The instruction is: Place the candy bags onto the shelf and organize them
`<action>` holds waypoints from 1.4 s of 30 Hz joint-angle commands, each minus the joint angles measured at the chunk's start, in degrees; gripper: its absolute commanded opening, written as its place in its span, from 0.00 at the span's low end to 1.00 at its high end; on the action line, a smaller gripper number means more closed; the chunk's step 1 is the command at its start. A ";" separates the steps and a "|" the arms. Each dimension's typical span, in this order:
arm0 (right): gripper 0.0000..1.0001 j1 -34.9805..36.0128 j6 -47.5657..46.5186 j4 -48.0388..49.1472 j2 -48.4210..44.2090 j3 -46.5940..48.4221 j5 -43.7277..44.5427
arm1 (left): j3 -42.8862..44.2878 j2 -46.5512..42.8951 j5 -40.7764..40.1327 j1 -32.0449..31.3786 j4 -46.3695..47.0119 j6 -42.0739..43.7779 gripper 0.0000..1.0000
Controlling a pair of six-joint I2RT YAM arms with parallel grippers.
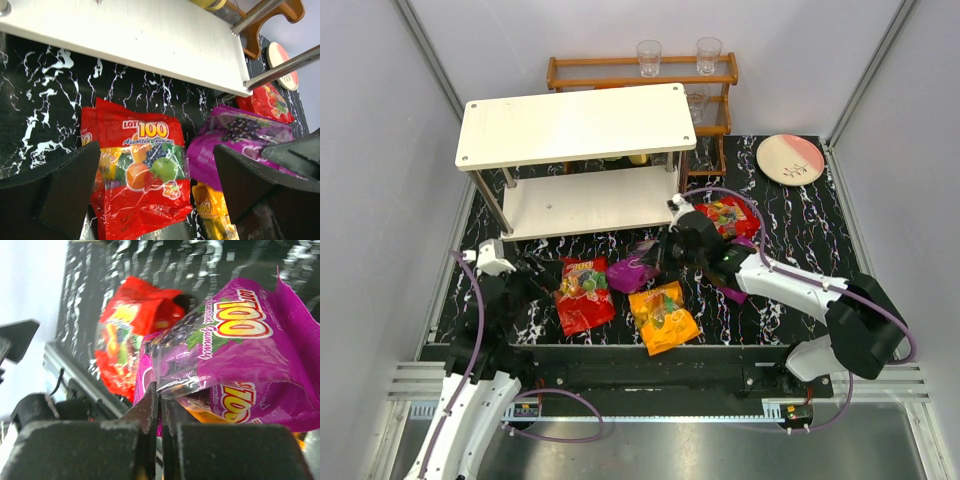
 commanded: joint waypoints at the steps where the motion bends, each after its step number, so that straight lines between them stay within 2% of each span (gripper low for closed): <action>1: 0.00 2.51 -6.29 8.99 2.39 6.50 -10.52 | 8.21 4.28 -2.40 -0.11 0.61 2.80 0.99; 5: 0.00 3.03 -11.11 12.60 6.26 10.28 -17.46 | 11.12 6.14 -3.37 -0.11 -0.53 4.30 0.99; 10: 0.00 3.12 -14.55 19.09 10.57 14.33 -20.28 | 11.47 5.35 -3.46 -0.11 -0.88 4.12 0.99; 15: 0.00 3.12 -14.91 24.38 14.87 18.63 -22.04 | 12.26 4.04 -4.68 -0.20 -2.73 4.39 0.99; 20: 0.00 2.95 -13.77 32.02 18.47 19.96 -20.12 | 13.66 3.07 -6.00 -0.11 -5.62 4.91 0.99; 27: 0.00 -0.47 -3.85 50.19 27.09 21.88 -23.36 | 15.51 2.36 -6.09 -0.11 -7.74 5.35 0.99; 30: 0.00 -2.23 0.99 54.69 30.87 24.70 -25.12 | 16.48 2.28 -6.79 -0.11 -8.62 6.40 0.99; 36: 0.00 -4.43 9.16 61.90 37.37 29.88 -27.76 | 17.18 1.66 -7.94 -0.11 -9.76 7.11 0.99; 42: 0.00 -4.70 12.25 61.57 41.42 34.80 -28.64 | 16.83 0.96 -8.64 -0.11 -9.85 7.11 0.99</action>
